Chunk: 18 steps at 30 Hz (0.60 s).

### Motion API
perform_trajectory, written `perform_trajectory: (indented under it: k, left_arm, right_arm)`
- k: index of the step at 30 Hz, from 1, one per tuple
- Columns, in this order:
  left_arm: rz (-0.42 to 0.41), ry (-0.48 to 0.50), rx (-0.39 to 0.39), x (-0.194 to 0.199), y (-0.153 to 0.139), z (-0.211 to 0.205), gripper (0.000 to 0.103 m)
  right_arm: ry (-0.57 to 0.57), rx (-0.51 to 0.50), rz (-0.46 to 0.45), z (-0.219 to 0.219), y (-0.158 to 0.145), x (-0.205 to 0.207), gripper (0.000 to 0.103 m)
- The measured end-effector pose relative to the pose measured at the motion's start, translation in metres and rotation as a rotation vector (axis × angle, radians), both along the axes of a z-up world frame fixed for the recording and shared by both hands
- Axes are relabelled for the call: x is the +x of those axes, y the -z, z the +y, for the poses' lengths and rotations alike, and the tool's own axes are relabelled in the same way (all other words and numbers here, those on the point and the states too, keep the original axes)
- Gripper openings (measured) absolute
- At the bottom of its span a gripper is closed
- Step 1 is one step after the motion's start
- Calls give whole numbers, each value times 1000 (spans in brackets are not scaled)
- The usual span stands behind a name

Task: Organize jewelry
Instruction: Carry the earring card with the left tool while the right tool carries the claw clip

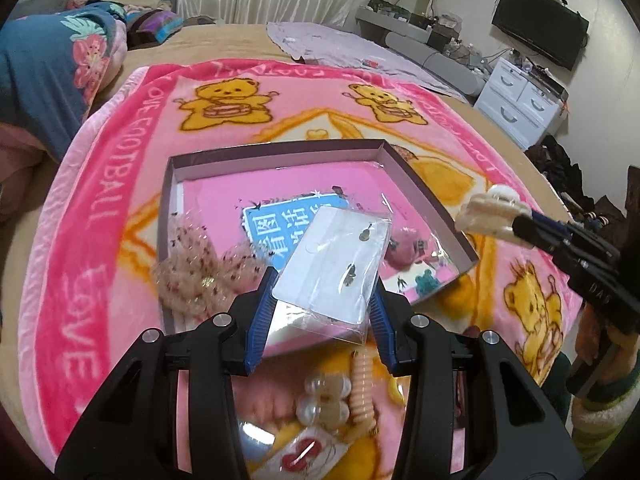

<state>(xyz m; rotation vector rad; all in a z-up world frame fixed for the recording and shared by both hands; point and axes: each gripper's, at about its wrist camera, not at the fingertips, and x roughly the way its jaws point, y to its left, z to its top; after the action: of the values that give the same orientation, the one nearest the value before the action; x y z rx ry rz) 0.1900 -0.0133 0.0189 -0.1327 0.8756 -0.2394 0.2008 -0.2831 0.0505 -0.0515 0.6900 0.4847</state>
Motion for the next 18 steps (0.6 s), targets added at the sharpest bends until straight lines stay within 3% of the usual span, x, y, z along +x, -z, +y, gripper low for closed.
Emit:
perform_trajectory:
  k: [18]
  left_arm:
    - [50,-29,30,41,44,3,36]
  right_arm:
    - [95,-56,74,23,37,68,27]
